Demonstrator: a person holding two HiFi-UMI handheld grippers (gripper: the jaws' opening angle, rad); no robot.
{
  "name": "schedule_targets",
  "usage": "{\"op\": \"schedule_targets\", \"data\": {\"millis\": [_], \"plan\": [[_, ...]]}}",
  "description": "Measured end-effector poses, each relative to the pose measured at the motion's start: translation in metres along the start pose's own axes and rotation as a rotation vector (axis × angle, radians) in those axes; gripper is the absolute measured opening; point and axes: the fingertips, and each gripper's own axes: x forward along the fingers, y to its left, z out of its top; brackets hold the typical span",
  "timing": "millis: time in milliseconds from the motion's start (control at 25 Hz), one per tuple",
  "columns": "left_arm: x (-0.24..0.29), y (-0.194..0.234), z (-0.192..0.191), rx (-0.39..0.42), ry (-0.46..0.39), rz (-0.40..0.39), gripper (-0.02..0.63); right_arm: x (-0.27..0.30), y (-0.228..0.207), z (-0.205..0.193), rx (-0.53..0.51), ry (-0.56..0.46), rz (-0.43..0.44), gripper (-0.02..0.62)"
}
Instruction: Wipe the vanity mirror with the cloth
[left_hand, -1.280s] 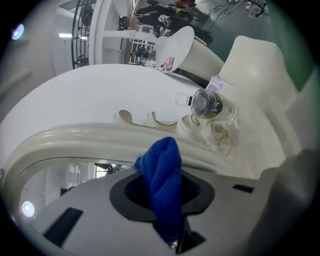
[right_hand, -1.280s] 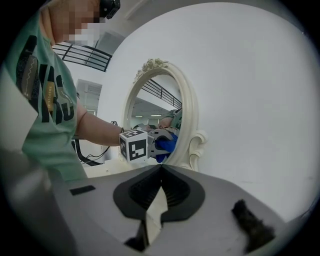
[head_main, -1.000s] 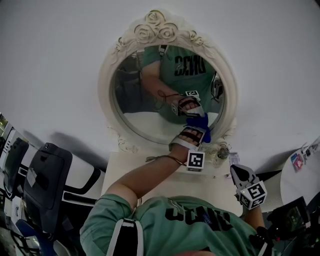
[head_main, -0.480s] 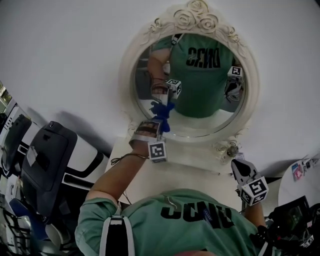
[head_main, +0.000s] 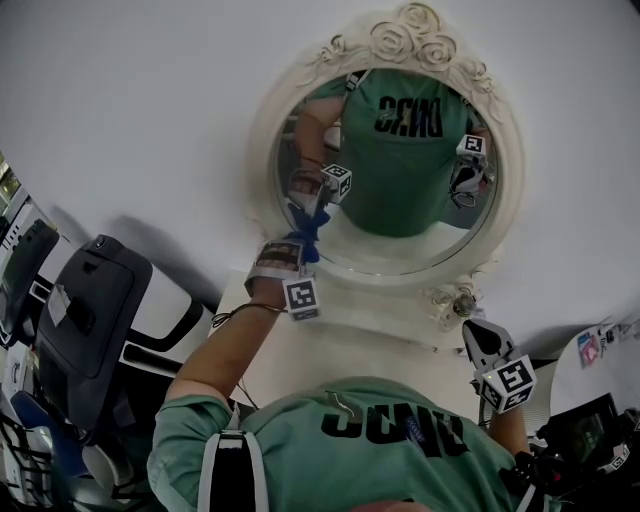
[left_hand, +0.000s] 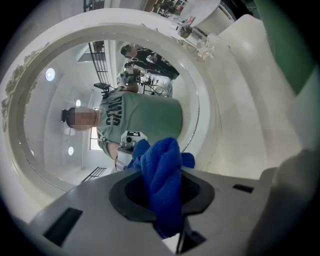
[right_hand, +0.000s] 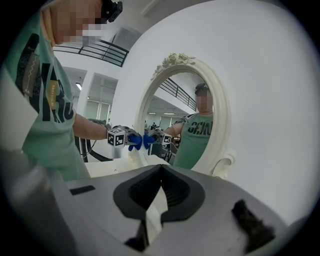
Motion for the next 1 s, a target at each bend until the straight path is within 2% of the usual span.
{"op": "schedule_targets", "data": {"millis": [160,520,1000], "plan": [[0.012,-0.003,0.005,0.026,0.004,-0.012,0.097,-0.001,-0.001,-0.005,0.008,0.006,-0.001,0.012],[0.017,-0.001,0.019,0.032,0.007,-0.048,0.095,-0.008,-0.014,-0.016,0.034,0.011,-0.03,0.012],[0.003,-0.006,0.148,0.031,-0.192,-0.082,0.095,-0.015,-0.019,-0.024,0.058,-0.002,-0.035,0.012]]}}
